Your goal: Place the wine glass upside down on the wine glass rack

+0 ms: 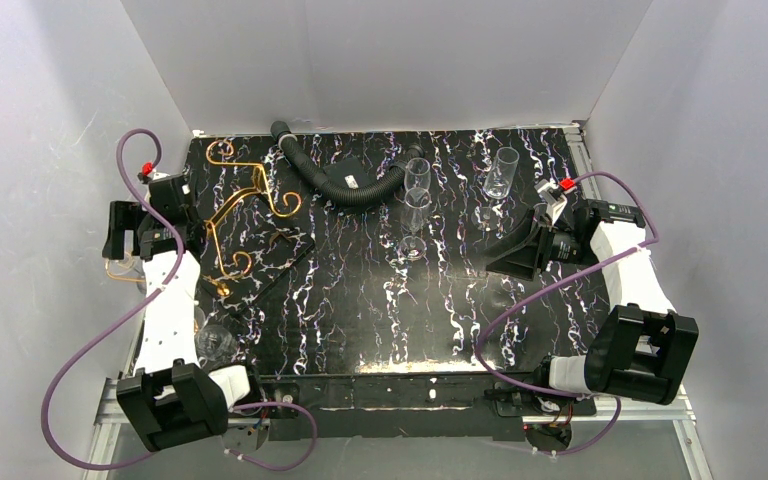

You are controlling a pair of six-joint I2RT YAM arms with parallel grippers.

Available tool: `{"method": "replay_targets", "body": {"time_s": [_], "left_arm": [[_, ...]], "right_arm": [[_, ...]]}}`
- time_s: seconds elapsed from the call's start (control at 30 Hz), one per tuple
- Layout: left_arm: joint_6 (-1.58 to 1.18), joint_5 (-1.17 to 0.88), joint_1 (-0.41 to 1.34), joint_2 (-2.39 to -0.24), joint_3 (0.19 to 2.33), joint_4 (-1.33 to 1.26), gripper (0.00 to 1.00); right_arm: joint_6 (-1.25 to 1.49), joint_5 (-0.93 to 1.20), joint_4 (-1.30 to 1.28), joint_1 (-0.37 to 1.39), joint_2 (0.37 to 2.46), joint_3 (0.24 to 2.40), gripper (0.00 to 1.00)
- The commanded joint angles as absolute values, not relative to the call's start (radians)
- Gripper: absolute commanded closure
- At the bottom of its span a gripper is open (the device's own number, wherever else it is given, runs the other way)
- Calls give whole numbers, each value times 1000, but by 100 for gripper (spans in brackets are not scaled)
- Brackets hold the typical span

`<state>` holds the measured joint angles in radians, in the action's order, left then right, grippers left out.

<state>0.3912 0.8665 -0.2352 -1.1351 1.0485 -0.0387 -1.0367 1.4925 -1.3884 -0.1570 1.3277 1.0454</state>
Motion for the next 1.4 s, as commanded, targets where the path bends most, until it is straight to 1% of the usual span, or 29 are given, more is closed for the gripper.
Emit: {"method": "replay_targets", "body": {"time_s": [0.0,0.23,0.43,0.6,0.77,1.07,1.2,1.37], "left_arm": [[337,794,-218,-1120,1105,140,18],[331,797,-217,-1135,1126,151,17],[406,867,-217,-1141,1115,71,16],[478,913,-218,-1146,1100,-33,18],[503,919,-217,-1159,1121,-61,22],[584,932,-218,-1194,1138,-146,26],[626,935,-217,-1211,1165,-178,31],[662,940,-218,-1232,1193,-209,32]], "right_arm": [[-1060,1520,-1405,-163,1307,1085,16],[-1063,1519,-1406,-164,1306,1085,16],[-1063,1518,-1406,-163,1304,1085,16],[-1062,1517,-1406,-163,1304,1084,16],[-1063,1518,-1405,-164,1305,1083,16],[-1063,1516,-1405,-166,1303,1083,16],[-1064,1516,-1405,-168,1305,1082,16],[-1063,1516,-1405,-167,1306,1082,16]]}}
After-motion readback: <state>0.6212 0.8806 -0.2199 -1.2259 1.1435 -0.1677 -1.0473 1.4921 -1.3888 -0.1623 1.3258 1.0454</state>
